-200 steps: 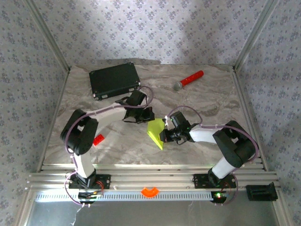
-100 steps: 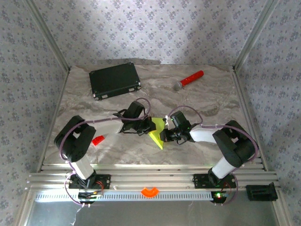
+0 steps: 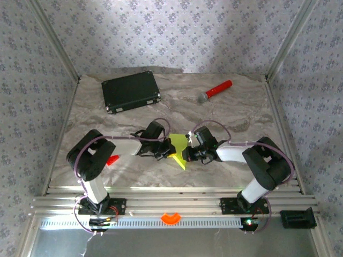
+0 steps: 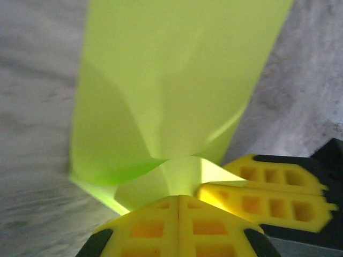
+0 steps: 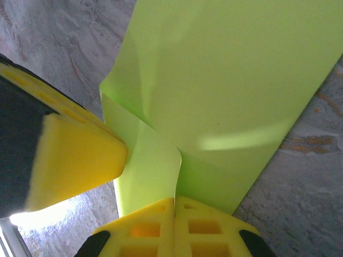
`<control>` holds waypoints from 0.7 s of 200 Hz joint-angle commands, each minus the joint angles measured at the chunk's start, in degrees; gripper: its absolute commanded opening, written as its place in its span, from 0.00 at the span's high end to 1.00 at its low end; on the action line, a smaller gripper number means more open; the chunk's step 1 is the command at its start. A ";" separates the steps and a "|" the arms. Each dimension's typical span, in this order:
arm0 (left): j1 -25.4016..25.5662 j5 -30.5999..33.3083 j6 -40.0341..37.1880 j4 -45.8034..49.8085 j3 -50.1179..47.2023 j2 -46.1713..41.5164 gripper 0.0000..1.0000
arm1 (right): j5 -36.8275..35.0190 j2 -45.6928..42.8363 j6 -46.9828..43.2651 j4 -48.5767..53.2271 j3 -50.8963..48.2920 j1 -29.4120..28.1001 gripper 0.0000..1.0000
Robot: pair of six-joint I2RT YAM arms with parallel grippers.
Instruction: Fold a paper plane with a square sheet of paper (pick it up from the middle)
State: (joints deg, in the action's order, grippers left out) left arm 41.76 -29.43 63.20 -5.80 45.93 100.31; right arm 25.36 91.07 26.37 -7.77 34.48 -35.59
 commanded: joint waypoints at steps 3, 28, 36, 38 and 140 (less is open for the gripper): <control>0.08 2.77 -1.58 3.30 -0.91 0.28 0.99 | -0.99 0.47 0.35 2.60 -0.95 0.35 1.00; 0.15 3.51 -1.83 3.69 -0.93 -1.22 0.98 | -1.10 0.52 0.32 2.68 -1.10 0.26 1.00; 0.24 3.74 -2.02 4.00 -0.45 -2.07 0.97 | -1.23 0.56 0.27 2.84 -1.14 0.28 1.00; 0.27 3.85 -2.22 4.08 -0.33 -2.34 0.97 | -1.23 0.48 0.26 2.85 -1.09 0.27 1.00; 2.38 3.21 -2.96 4.29 2.99 0.04 0.96 | -1.46 -0.02 0.35 2.94 -1.52 0.26 1.00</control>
State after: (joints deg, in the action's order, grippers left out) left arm 43.90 -26.33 60.51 -1.67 48.97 98.19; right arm 25.32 91.05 26.35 -7.86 34.37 -35.59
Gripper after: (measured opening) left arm 0.053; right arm 0.051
